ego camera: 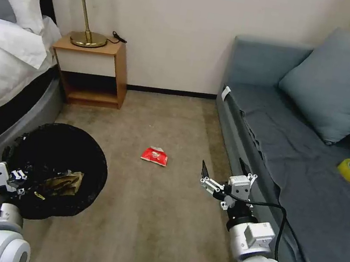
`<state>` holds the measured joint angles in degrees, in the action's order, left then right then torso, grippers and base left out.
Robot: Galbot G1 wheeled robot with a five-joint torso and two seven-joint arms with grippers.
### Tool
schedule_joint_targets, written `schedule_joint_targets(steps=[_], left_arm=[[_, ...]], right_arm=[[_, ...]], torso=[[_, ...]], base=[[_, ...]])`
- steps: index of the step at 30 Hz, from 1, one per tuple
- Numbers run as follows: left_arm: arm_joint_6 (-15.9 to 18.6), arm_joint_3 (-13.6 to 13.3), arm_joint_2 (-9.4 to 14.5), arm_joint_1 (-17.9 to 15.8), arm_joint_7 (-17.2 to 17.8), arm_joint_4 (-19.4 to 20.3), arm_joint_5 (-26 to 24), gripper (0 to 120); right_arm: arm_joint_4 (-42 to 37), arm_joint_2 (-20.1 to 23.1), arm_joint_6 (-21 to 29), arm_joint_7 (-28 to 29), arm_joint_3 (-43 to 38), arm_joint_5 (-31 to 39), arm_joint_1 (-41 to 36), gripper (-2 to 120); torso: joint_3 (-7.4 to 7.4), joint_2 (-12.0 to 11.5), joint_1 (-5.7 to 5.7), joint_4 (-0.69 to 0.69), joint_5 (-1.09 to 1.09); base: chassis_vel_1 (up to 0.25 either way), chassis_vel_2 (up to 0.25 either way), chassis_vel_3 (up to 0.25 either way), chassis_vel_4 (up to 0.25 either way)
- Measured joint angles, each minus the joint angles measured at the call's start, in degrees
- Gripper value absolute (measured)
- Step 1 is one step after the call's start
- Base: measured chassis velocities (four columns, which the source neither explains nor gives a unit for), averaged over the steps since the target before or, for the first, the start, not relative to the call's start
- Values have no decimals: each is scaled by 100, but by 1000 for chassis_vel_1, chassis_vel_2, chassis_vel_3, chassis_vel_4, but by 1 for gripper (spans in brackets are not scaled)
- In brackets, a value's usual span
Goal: Pick up the trash bin, then pick up the garbage on the floor and place it into the trash bin.
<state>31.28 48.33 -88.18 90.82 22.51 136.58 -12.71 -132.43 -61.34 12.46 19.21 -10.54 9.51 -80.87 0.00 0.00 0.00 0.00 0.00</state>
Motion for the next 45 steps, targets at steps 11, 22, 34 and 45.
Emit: schedule_joint_targets(steps=[11, 22, 34, 45], left_arm=[[13, 42, 20, -113, -1, -117, -41, 2], [38, 71, 46, -228, -6, -236, -90, 2], [38, 88, 66, -258, -2, -287, -110, 2], [38, 91, 55, -318, 1, -340, -110, 2]], right_arm=[[173, 64, 31, 26, 152, 131, 216, 100], [342, 163, 91, 64, 336, 316, 503, 100], [510, 244, 80, 68, 543, 492, 808, 100], [683, 328, 78, 51, 684, 672, 1062, 100]], torso=[[0, 0, 0, 0, 0], [0, 0, 1, 0, 0], [0, 0, 1, 0, 0], [-1, 0, 0, -1, 0]], base=[[-187, 191, 187, -189], [-178, 176, 184, -179], [-145, 155, 144, -142], [-102, 102, 96, -98]])
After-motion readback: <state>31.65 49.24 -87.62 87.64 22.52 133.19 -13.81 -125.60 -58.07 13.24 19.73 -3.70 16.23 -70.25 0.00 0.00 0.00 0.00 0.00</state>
